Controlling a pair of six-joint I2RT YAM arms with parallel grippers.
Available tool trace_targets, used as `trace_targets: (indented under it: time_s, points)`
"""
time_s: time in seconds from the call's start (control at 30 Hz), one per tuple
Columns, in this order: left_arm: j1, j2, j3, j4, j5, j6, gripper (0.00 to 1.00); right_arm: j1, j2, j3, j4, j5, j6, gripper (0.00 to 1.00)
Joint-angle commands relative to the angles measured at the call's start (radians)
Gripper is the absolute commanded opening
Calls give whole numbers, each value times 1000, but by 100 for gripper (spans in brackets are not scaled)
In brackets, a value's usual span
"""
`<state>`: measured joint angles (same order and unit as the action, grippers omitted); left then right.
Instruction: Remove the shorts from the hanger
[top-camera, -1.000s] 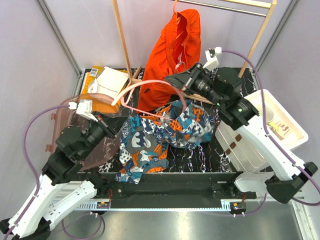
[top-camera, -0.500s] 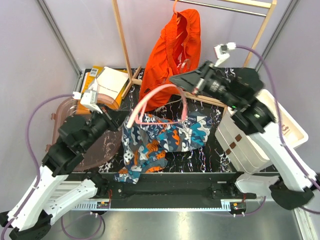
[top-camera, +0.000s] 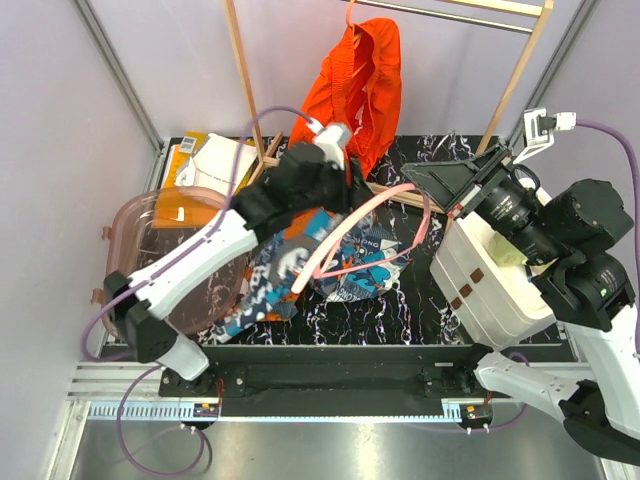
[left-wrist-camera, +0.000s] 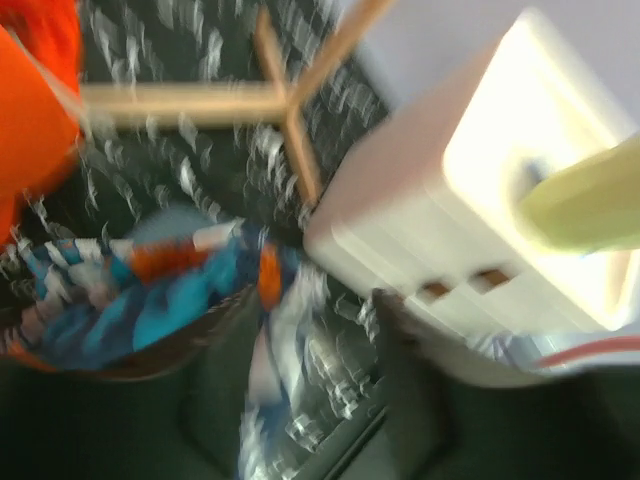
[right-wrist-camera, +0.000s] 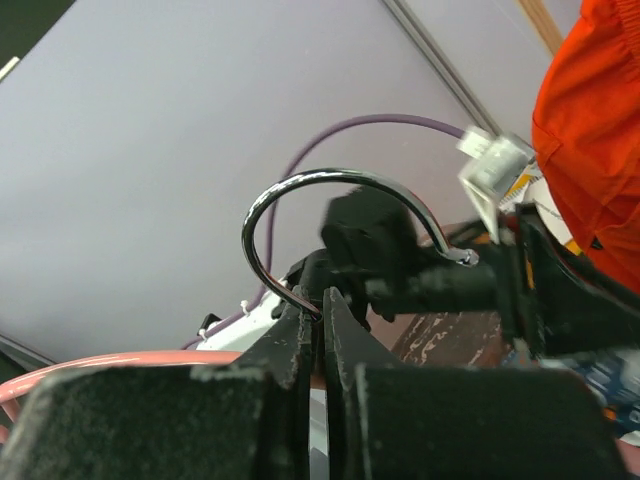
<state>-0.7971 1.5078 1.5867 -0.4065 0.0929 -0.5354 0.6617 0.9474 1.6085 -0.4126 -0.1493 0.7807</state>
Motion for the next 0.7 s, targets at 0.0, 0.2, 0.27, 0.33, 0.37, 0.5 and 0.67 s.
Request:
trace_targets:
  time_s: [0.0,0.2,0.27,0.33,0.37,0.5,0.67]
  points:
    - [-17,-67,-49,-37,-82,31,80,-1,1,45,-18,27,-37,0]
    - [-22,-216,-299,-41,-148,58,93,-2,24,36,-12,-13,-40,0]
    - [-39,-238,-377,-43,-165,66,93,-2,28,19,-2,-29,-35,0]
    - [-75,-230,-418,-54,-232,80,96,-1,28,5,11,-47,-31,0]
    - [-92,-221,-441,-58,-258,86,97,-2,33,4,14,-53,-31,0]
    - [-165,-126,-438,-81,-398,133,99,-1,30,-2,17,-67,-31,0]
    - [-165,31,-406,-91,-449,107,99,-2,10,-15,15,-70,-34,0]
